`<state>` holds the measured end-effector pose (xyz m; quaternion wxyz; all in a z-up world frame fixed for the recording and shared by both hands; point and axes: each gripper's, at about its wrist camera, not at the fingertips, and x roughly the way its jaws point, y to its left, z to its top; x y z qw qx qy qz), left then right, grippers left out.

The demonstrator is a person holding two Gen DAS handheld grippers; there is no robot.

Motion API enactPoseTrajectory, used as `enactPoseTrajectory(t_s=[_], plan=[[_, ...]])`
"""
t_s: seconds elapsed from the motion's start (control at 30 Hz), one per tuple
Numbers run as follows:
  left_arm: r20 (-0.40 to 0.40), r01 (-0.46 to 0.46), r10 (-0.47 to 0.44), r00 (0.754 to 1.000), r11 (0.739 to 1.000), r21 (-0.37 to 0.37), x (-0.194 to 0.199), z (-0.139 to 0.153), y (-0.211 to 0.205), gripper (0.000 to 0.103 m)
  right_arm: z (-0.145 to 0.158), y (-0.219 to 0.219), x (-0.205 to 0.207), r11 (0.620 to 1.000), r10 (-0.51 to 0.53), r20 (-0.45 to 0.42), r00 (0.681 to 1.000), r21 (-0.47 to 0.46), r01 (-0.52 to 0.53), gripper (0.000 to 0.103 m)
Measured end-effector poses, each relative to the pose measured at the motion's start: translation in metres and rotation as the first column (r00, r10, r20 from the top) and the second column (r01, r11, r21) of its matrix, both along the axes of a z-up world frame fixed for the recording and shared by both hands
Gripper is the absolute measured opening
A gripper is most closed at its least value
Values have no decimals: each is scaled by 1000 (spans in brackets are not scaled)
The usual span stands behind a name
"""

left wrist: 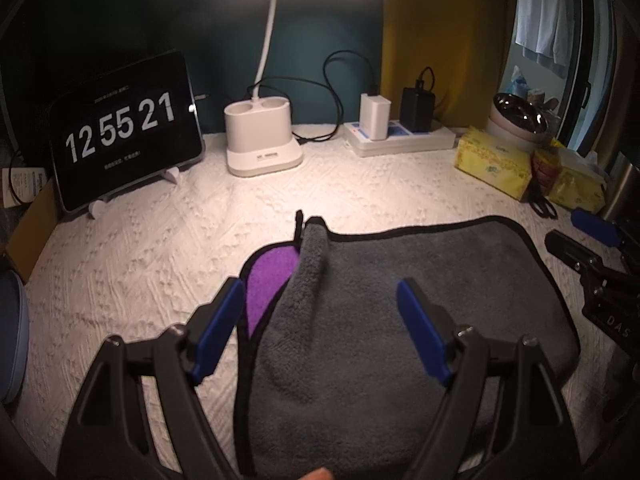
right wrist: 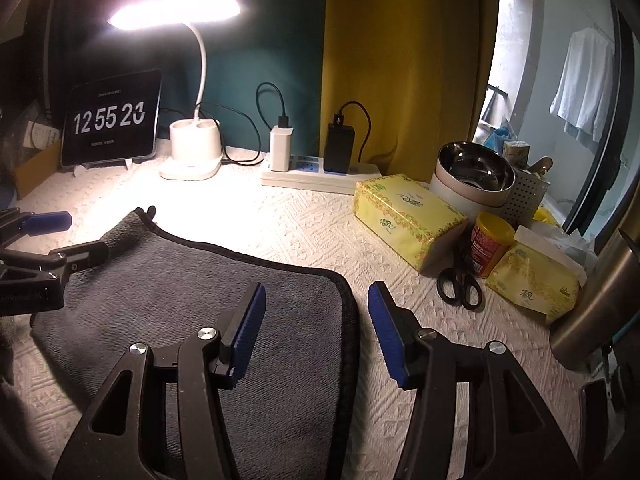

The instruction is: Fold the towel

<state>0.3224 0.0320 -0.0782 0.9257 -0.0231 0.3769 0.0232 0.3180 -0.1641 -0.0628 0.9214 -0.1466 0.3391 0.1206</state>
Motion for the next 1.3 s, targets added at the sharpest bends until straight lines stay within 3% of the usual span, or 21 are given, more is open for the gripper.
enactPoseTrajectory(t_s=[0.57, 0.97, 1.3], plan=[[13, 44, -43, 999, 998, -54, -65, 12, -9, 80, 17, -1, -59, 1000, 9, 8, 1000, 10, -9, 56], [93, 37, -37, 995, 999, 1, -112, 20, -13, 80, 20, -5, -94, 1000, 14, 2, 1000, 21, -14, 56], [130, 9, -9, 992, 1000, 1, -152, 21, -20, 80, 16, -2, -130, 998, 38, -11, 999, 43, -37, 56]])
